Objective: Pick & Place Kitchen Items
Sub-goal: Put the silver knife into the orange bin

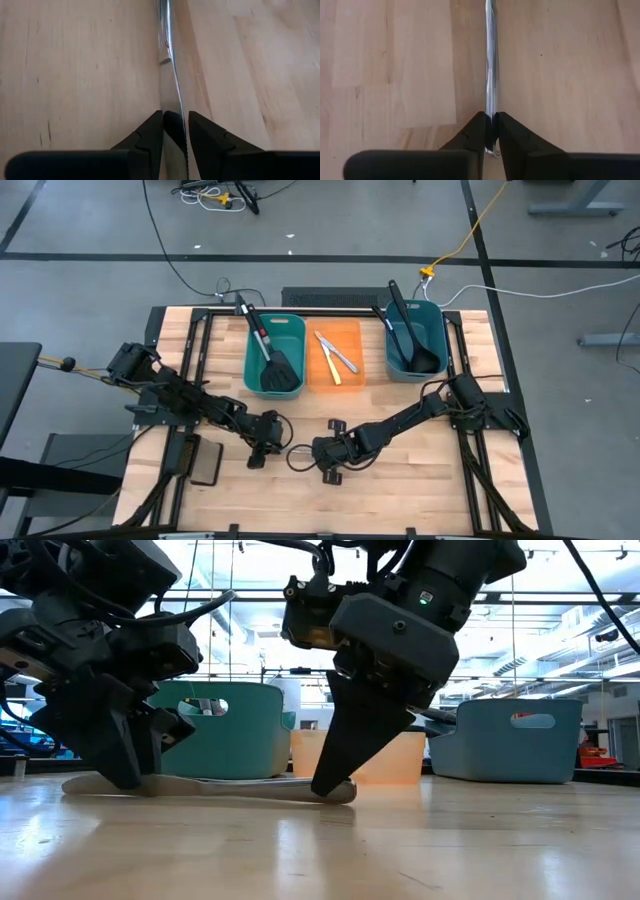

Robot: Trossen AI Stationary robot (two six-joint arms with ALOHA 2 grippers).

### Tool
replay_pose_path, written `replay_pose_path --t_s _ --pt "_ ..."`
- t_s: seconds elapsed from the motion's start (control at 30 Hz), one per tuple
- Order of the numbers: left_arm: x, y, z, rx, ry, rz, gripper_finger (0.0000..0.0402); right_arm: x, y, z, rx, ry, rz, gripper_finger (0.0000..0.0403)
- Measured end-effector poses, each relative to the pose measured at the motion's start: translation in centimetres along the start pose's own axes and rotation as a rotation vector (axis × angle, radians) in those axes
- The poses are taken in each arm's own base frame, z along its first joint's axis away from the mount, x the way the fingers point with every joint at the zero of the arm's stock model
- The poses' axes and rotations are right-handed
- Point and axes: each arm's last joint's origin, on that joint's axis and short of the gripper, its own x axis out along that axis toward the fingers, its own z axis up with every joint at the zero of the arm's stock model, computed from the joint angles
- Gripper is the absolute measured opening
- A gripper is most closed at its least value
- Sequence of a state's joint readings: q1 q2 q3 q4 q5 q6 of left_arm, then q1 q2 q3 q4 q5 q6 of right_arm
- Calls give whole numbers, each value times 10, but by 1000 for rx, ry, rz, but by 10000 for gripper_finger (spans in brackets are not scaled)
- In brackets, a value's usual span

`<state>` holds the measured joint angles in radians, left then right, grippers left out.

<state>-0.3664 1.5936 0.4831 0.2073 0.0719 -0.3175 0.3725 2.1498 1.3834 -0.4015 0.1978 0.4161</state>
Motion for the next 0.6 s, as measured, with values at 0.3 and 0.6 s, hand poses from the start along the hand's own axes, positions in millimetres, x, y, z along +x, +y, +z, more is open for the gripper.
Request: replay_pose_path --t_s 0.3,0.6 --pt "0 0 0 15 -3 7 98 2 0 -3 -14 24 17 34" --pt "0 0 0 41 -8 27 98 2 -1 -3 -36 34 39 26"
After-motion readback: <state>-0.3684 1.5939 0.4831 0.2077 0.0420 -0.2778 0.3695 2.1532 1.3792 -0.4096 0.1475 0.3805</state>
